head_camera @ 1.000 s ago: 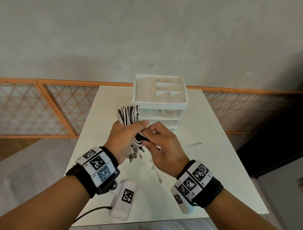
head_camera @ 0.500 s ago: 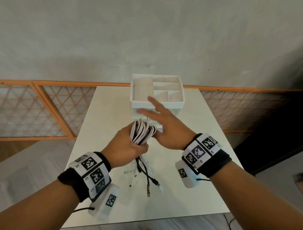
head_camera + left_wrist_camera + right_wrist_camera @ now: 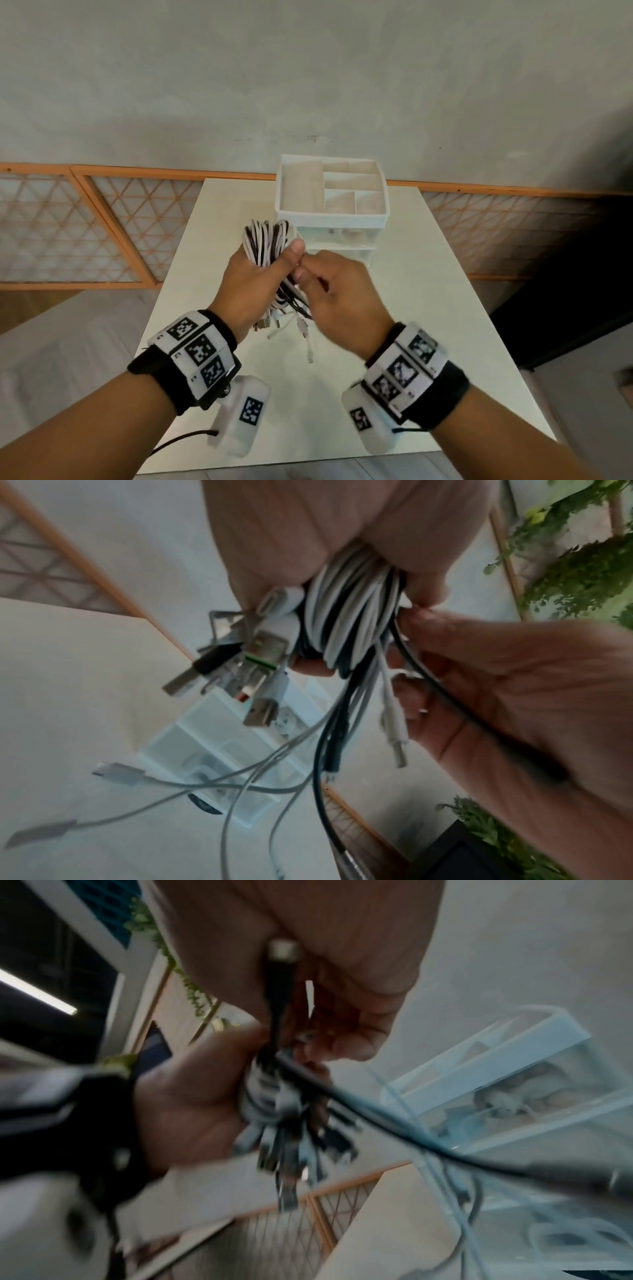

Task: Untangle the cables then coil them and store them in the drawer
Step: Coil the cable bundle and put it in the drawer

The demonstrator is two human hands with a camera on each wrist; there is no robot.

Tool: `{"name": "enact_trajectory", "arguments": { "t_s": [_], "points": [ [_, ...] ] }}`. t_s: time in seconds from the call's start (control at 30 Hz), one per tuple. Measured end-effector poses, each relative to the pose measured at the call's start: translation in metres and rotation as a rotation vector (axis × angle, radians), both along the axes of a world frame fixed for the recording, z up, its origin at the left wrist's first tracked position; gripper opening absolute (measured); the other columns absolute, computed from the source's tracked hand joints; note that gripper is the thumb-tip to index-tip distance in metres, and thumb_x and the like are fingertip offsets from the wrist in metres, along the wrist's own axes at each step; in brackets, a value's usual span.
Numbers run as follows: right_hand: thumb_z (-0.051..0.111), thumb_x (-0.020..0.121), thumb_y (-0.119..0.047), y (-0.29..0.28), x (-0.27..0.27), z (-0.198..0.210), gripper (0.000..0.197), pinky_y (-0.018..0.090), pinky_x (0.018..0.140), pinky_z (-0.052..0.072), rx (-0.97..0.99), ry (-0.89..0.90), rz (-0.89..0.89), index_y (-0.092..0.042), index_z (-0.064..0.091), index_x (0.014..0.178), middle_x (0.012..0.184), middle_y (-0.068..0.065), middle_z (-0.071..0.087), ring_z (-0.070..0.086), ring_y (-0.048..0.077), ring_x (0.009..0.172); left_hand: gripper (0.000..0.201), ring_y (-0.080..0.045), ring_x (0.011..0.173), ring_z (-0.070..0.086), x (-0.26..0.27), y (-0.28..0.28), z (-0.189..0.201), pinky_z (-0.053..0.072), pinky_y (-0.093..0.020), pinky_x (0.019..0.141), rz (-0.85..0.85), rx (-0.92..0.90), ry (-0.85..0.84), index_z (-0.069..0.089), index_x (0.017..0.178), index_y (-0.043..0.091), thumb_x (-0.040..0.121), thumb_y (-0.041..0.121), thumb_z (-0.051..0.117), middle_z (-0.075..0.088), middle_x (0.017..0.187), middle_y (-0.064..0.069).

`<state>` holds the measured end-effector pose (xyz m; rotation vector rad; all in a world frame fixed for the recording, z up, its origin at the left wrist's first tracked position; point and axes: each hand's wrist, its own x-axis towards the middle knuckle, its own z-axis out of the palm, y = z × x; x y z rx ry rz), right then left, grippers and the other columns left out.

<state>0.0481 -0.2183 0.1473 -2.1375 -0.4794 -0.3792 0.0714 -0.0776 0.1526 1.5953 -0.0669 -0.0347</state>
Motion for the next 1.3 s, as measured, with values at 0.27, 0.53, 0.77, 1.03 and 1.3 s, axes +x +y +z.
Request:
{"name": "enact_trajectory", "arguments": {
  "t_s": [0.27,0.53,0.77,1.03,1.3],
  "points": [
    [0.051,0.096,-0.025,0.006,-0.007,-0.018,0.024,0.041,0.067,0.053,-0.072,-0.125,-0.047,-0.015,0.071,0.106,0.119,0.004,0.053,0.058,0.022,0.078,0.021,-0.029,0.079,0.072,-0.002,-0.003,0.001,0.059,-0.044,0.074,0.055,-0.170,0.061,0.068,0.088,0.003,0.085,0.021,0.077,0.072,0.085,-0.017],
    [0.044,0.081,-0.021,-0.025,0.029,0.000,0.076,0.037,0.115,0.035,0.254,0.515,0.081,-0.038,0.025,0.152,0.155,-0.014,0.037,0.041,0.009,0.136,0.009,-0.021,0.062,0.066,-0.007,0.003,0.003,0.054,-0.033,0.058,-0.124,0.070,0.018,0.066,0.087,0.006,0.086,0.012,0.073,0.070,0.069,-0.012],
    [0.061,0.097,-0.011,-0.040,0.037,0.006,0.013,0.045,0.086,0.057,0.095,0.417,0.101,-0.018,0.070,0.093,0.085,0.002,0.074,0.069,0.018,0.080,0.020,-0.004,0.071,0.067,-0.008,0.005,-0.001,0.050,-0.019,0.066,-0.154,0.259,-0.097,0.064,0.093,0.023,0.084,0.009,0.075,0.069,0.073,0.014],
    [0.061,0.095,-0.005,-0.019,0.009,0.018,0.017,0.041,0.066,0.060,0.265,0.261,0.022,-0.018,0.072,0.091,0.071,0.000,0.071,0.065,0.019,0.063,0.050,-0.025,0.086,0.072,-0.005,0.000,-0.001,0.058,-0.040,0.076,0.013,0.094,-0.070,0.067,0.100,0.013,0.074,0.054,0.079,0.074,0.088,-0.009],
    [0.060,0.087,-0.007,-0.011,0.000,0.007,0.034,0.023,0.070,0.051,0.259,0.112,0.070,-0.013,0.066,0.120,0.107,0.002,0.056,0.060,0.018,0.078,0.019,-0.027,0.089,0.071,-0.002,-0.005,0.003,0.058,-0.049,0.084,0.020,-0.112,-0.029,0.071,0.091,0.019,0.075,0.026,0.077,0.072,0.086,-0.005]
  ]
}}
